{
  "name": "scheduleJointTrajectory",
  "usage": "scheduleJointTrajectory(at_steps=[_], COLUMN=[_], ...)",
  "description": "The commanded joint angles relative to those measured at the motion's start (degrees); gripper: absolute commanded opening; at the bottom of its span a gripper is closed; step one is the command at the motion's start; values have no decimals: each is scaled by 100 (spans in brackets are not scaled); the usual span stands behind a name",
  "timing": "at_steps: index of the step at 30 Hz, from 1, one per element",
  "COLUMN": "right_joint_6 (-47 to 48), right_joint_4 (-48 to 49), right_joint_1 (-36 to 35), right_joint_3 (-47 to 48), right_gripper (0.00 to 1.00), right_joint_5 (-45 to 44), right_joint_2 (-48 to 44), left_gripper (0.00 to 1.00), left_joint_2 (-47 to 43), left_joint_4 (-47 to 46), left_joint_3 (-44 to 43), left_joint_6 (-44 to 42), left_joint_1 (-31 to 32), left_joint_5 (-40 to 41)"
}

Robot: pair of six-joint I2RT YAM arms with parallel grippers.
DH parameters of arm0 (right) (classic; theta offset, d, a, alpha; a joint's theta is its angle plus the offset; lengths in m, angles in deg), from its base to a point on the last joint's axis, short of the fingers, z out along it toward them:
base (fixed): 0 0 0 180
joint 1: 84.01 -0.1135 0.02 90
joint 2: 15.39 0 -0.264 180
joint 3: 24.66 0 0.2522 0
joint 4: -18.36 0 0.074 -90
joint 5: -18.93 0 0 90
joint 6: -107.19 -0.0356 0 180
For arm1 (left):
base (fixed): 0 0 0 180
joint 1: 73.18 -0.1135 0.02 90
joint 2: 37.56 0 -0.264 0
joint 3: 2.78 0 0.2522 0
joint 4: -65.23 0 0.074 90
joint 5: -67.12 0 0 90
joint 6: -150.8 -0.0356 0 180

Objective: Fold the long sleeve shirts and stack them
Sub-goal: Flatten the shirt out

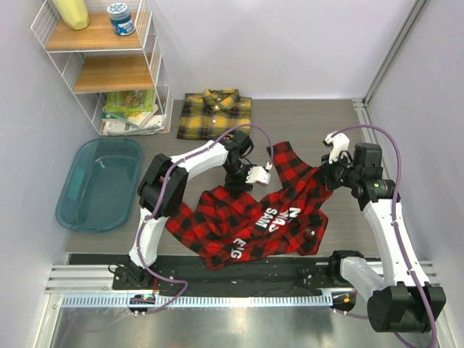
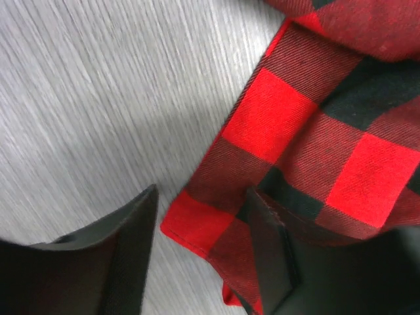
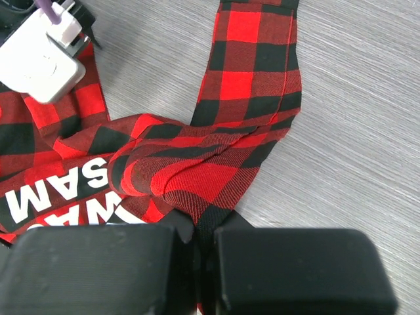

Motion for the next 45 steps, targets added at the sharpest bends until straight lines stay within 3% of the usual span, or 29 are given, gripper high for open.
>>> scheduleJointTrajectory(at_steps=[1, 2, 4, 6, 12, 13, 20, 24, 33, 39, 43, 45], right_joint_6=[-10, 7, 16, 78, 113, 104, 87, 25, -194, -274, -247, -378], right_joint_4=[178, 169, 169, 178, 476, 502, 477, 117, -472, -631, -272, 430], right_joint_1=[53, 61, 79, 132, 316, 334, 545, 580, 580, 571, 580, 580], right_joint_3=[78, 87, 113, 192, 902, 1061, 2721, 3145, 3382, 3682, 3323, 3251], right_gripper=[1, 1, 1, 1, 1, 1, 1, 1, 1, 1, 1, 1], right_joint_5=[-66, -75, -128, -128, -233, -250, -329, -277, -329, -532, -874, -988], right_joint_2=[-106, -124, -124, -89, 385, 586, 1141, 993, -438, -818, -495, -161], left_gripper=[40, 23, 7, 0, 0, 0, 0, 0, 0, 0, 0, 0], left_joint_2=[155, 155, 50, -73, -889, -1248, -3180, -4431, -6566, -6999, -6693, -6096], left_joint_4=[177, 291, 397, 520, 784, 619, -94, -350, 765, 1408, 891, 200], left_joint_3=[196, 222, 336, 250, -988, -1043, -536, 107, 758, 671, 671, 531], left_joint_6=[-433, -451, -451, -320, 1454, 1978, 3308, 3574, 3303, 3459, 3872, 4092], left_joint_1=[42, 42, -63, -343, -1459, -1574, -2400, -2648, -2657, -2657, -2665, -2657], left_joint_5=[311, 381, 548, 540, 188, 206, 417, 487, 689, 663, 1153, 1461])
